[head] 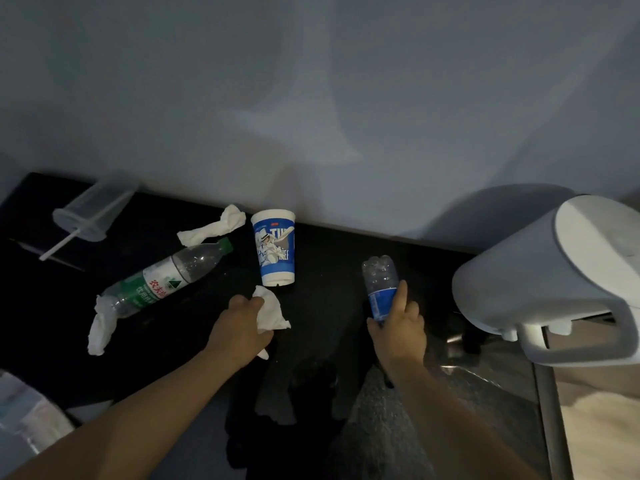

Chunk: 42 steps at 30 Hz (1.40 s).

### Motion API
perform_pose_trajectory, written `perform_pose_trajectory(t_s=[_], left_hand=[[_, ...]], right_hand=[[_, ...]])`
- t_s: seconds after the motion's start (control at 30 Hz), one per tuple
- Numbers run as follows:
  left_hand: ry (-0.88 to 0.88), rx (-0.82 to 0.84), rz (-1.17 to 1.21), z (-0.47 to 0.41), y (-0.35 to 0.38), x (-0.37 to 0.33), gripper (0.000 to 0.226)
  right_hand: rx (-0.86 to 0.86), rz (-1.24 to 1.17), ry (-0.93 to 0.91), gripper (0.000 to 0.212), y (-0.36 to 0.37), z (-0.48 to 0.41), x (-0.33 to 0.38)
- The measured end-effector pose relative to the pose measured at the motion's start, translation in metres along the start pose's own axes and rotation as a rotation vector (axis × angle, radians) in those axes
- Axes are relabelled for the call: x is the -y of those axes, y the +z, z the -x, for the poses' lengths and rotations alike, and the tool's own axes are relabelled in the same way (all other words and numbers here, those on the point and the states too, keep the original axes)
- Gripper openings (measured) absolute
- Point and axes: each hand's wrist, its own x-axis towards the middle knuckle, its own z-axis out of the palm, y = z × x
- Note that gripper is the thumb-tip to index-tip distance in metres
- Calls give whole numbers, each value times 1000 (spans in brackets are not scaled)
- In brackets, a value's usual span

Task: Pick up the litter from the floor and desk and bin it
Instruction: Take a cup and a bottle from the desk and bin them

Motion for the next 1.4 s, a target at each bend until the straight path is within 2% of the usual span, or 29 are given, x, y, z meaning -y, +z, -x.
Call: perform_pose_trajectory(t_s=[0.2,0.37,0.53,0.7,0.8,1.0,1.17,1.3,1.4], left_hand=[[-21,6,-57,-12,5,9,68],[-59,5,40,-15,7,17,42],[-118,-86,154,-17,-2,27,31],[-88,-351,336,-28,-24,18,19],[-21,-466,393,-42,-40,-1,25],[17,-538,432,-72,-60,-37,33],[-21,-467,415,-86,-49,-51,37],[-25,-470,380,-91,-38,-57,50],[-24,-408,375,-93,-34,-60,64]], right_hand=[[-132,79,-19,93,14,-1,-4],[-163,80,-31,92,16,-2,-7],[-172,78,-38,92,17,-1,-7],[-174,83,-43,93,16,-1,-7],[-171,70,-37,93,15,-2,-8],[-175,75,-40,93,15,-2,-8],[-171,62,-32,91,16,-2,-8],[-170,66,-34,91,16,-2,-7],[-166,63,-38,91,17,-1,-7]])
